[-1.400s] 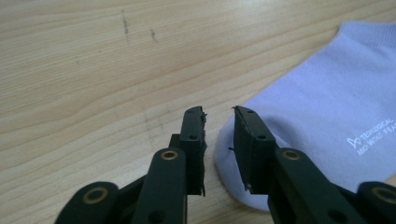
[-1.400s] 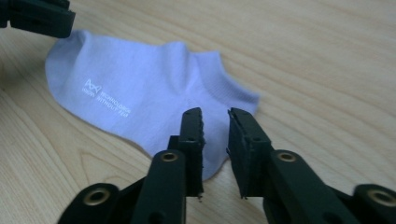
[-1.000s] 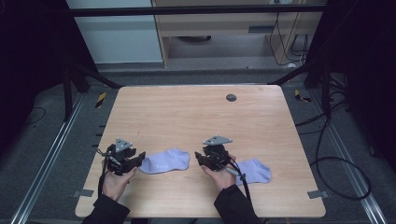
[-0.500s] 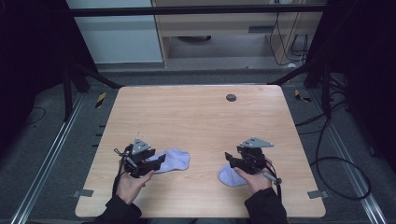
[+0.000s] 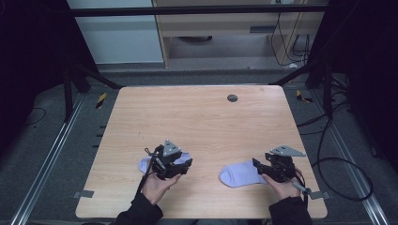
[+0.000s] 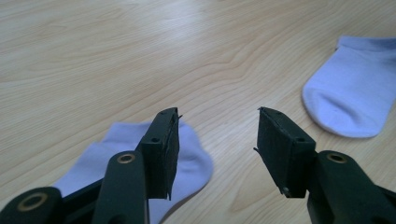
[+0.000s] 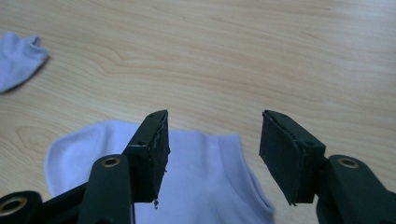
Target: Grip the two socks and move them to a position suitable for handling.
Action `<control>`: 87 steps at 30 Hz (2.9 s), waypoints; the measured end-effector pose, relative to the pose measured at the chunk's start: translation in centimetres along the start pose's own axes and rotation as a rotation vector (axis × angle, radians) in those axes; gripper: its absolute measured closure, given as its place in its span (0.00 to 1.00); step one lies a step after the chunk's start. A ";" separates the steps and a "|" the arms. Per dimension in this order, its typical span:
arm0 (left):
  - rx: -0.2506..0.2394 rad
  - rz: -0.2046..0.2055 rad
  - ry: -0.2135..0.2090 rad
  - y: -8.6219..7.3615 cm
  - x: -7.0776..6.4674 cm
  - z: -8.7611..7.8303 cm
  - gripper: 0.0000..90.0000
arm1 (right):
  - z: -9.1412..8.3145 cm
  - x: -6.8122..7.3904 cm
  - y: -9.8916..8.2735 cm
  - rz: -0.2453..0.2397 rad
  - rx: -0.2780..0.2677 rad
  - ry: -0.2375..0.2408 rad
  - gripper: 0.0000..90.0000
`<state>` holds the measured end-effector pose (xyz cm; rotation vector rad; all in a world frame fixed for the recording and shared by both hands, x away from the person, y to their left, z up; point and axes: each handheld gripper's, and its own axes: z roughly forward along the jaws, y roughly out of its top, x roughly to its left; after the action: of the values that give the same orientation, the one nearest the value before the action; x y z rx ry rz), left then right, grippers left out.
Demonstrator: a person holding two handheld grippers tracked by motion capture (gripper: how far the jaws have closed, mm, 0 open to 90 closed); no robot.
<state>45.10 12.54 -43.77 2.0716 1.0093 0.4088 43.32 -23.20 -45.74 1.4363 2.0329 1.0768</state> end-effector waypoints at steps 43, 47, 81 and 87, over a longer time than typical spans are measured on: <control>0.154 0.093 -0.084 0.0 -8.1 9.1 0.78 | 1.6 -2.9 -3.1 -0.028 0.183 -0.018 0.88; 0.155 0.089 -0.081 0.1 -8.4 9.1 0.85 | 1.5 -2.7 -3.1 -0.032 0.188 -0.014 0.94; 0.088 0.083 -0.135 1.2 -5.7 3.7 0.99 | -2.6 1.1 0.1 -0.050 0.015 0.069 0.96; 0.090 0.082 -0.130 0.7 -4.7 2.1 0.99 | -2.8 2.7 0.7 -0.060 0.004 0.098 0.96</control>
<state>43.75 7.58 -44.34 2.1952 0.8825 0.2708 40.69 -21.58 -43.23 1.3396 2.1330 1.1391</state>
